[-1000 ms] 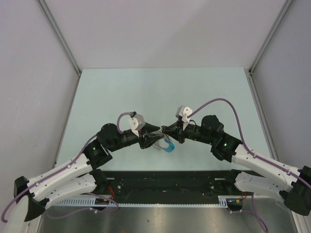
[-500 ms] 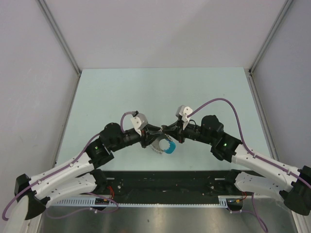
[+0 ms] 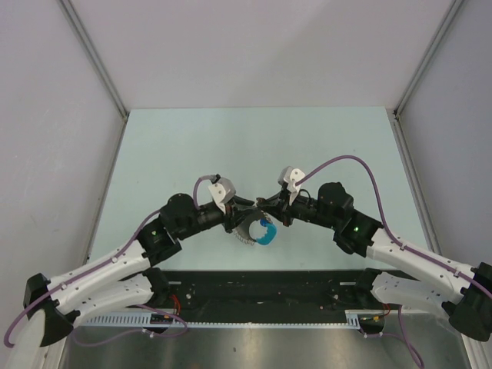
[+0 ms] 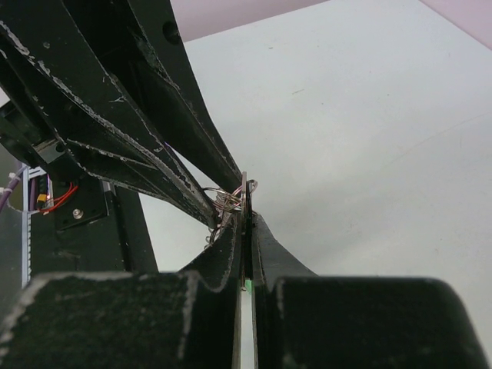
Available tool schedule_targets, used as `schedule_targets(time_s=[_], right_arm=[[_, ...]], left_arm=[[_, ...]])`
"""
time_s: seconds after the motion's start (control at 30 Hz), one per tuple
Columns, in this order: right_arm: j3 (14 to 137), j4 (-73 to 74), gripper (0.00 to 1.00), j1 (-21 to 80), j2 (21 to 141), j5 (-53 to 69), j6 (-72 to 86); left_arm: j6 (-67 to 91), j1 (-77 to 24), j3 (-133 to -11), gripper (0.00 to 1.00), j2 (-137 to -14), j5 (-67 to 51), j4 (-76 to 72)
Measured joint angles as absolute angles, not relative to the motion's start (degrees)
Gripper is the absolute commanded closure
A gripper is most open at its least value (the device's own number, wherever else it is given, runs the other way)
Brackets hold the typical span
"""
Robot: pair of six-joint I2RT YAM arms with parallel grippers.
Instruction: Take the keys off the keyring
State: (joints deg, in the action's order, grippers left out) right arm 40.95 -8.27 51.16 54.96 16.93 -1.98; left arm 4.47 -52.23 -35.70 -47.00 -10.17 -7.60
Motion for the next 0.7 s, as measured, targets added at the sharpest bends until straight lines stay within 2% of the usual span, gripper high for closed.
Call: schedule_targets(time_s=[0.07, 0.17, 0.2, 0.7], right_arm=[[40.9, -8.1, 1.00, 51.2, 55.0, 16.7, -2.0], [40.9, -7.7, 1.00, 51.2, 55.0, 16.4, -2.0], [40.9, -7.6, 1.00, 51.2, 55.0, 16.4, -2.0], [44.0, -2.7, 1.00, 56.3, 56.8, 6.4, -6.9]], left_arm=[[4.5, -52.2, -35.8, 0.75, -47.4, -10.2, -7.6], [4.4, -52.2, -35.9, 0.89, -47.6, -10.3, -7.6], [4.5, -52.2, -35.9, 1.00, -47.6, -10.3, -7.6], [3.6, -52.2, -35.2, 1.00, -46.8, -9.1, -7.7]])
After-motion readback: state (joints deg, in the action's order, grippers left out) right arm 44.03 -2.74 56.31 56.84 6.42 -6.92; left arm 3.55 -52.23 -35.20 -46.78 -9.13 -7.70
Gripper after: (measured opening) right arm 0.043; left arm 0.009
